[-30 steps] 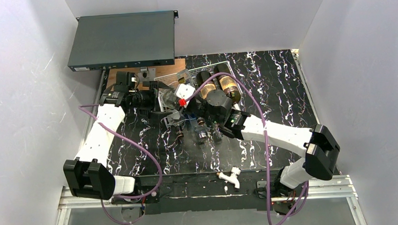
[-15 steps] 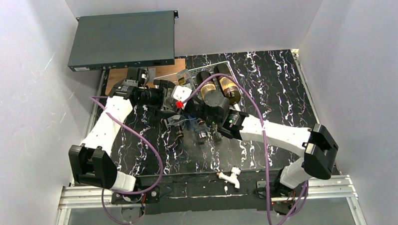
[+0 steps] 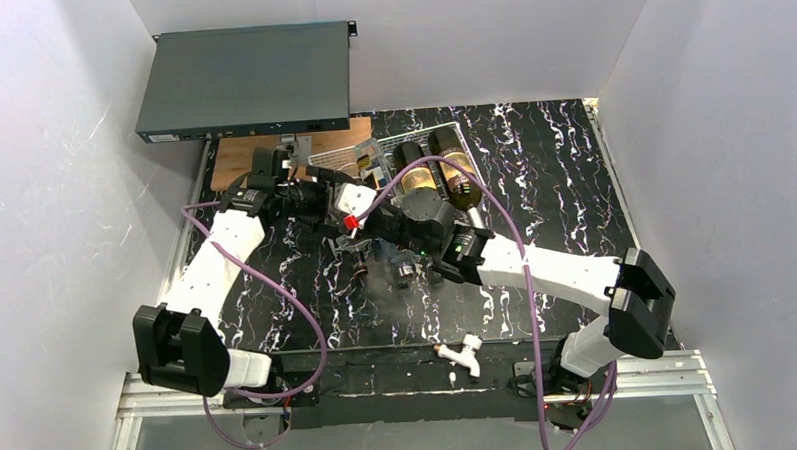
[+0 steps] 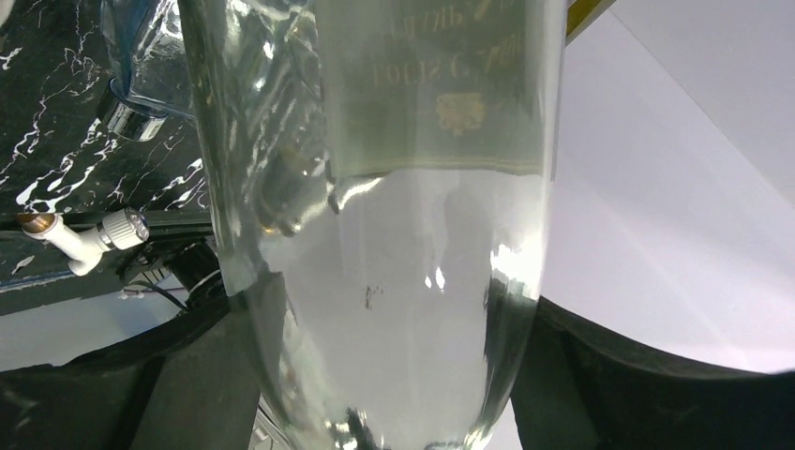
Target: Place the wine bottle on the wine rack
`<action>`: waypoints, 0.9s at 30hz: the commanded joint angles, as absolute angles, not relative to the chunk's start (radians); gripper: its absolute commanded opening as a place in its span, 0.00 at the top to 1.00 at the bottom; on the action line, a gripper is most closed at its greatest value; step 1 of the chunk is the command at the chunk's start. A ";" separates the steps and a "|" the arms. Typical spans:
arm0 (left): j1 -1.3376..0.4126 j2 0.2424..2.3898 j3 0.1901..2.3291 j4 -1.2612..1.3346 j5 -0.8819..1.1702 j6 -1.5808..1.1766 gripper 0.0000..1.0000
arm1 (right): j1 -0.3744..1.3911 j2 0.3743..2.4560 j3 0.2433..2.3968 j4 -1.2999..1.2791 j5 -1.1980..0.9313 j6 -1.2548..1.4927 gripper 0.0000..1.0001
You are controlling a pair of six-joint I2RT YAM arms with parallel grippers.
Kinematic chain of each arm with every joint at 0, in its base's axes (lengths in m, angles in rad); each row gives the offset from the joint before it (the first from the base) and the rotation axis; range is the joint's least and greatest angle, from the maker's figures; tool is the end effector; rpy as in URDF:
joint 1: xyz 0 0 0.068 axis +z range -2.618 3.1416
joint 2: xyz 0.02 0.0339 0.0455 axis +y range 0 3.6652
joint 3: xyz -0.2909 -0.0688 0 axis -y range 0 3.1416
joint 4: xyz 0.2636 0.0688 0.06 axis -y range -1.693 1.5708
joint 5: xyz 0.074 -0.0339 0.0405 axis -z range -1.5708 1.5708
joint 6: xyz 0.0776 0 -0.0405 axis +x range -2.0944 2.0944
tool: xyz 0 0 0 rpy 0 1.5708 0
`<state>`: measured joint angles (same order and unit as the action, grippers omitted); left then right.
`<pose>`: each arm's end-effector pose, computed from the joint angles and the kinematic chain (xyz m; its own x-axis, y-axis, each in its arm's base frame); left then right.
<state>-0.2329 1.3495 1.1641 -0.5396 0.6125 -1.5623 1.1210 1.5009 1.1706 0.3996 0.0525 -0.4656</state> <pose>0.3100 -0.1194 0.3165 -0.6130 -0.6955 0.3749 -0.6400 0.1590 -0.7517 0.1861 0.3761 0.3854 0.4204 -0.1604 -0.8930 -0.7697 0.4581 -0.4446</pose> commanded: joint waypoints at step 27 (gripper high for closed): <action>-0.253 1.248 0.981 -0.501 0.500 -1.262 1.00 | 1.176 1.265 1.314 -0.137 0.125 0.051 0.02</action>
